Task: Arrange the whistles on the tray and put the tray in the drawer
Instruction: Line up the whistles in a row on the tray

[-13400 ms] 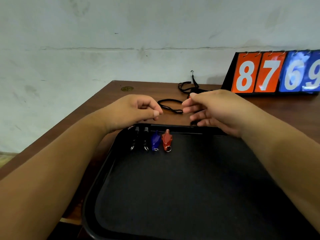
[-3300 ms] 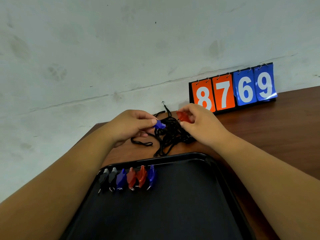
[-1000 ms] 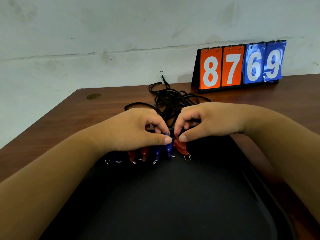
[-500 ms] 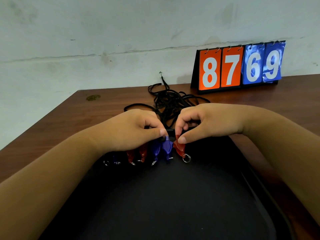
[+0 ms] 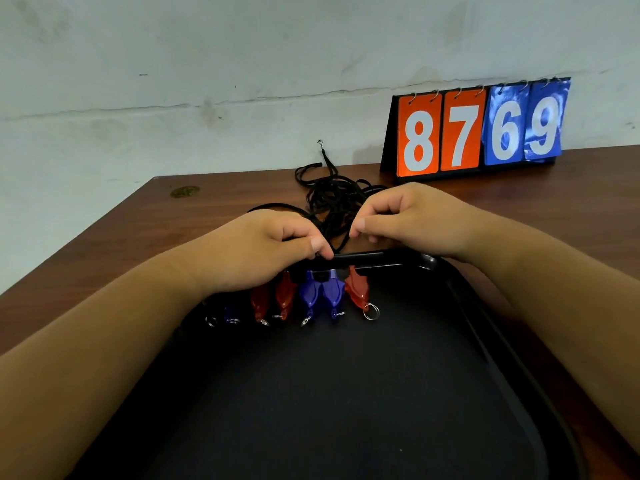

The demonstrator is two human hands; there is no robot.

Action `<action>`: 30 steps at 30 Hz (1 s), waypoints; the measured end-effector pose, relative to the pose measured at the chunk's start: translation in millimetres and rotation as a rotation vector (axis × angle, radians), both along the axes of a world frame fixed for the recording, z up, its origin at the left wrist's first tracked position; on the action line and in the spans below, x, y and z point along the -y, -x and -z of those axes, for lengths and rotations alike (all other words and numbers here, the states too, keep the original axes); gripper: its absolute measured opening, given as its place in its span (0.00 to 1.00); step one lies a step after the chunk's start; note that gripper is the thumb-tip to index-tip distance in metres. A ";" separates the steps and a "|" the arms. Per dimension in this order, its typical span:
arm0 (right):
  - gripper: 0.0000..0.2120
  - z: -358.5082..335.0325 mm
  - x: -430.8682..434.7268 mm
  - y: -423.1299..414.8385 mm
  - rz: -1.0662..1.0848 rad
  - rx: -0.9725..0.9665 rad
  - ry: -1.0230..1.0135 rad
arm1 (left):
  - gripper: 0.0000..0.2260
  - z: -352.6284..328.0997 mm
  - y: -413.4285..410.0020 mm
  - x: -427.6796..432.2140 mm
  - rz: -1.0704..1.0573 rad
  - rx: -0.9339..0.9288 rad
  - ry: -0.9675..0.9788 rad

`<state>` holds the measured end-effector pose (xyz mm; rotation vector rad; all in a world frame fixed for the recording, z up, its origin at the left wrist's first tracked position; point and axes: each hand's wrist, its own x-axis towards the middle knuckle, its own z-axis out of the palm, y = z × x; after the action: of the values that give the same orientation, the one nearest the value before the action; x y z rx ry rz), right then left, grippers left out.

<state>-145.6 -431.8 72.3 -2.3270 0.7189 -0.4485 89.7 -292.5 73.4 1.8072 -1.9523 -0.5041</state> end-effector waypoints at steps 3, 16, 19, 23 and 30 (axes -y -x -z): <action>0.10 2.4 5.7 -0.6 0.124 0.092 0.034 | 0.11 0.6 -2.1 1.6 -0.065 -0.076 0.008; 0.08 11.1 37.0 9.8 0.342 0.163 0.071 | 0.09 -49.5 -3.2 10.6 -0.201 0.093 0.021; 0.11 12.6 40.6 9.2 0.313 0.103 0.101 | 0.08 -56.0 9.7 25.9 -0.159 0.150 -0.025; 0.14 10.7 45.4 11.2 0.283 0.005 0.064 | 0.08 -55.0 34.2 51.8 -0.066 0.197 -0.094; 0.18 5.8 52.4 22.8 0.202 -0.099 -0.058 | 0.16 -36.8 71.5 98.8 0.074 0.493 -0.105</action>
<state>-168.4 -484.2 66.6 -2.2442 1.0069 -0.3970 18.2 -391.3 110.3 2.0800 -2.3564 -0.1941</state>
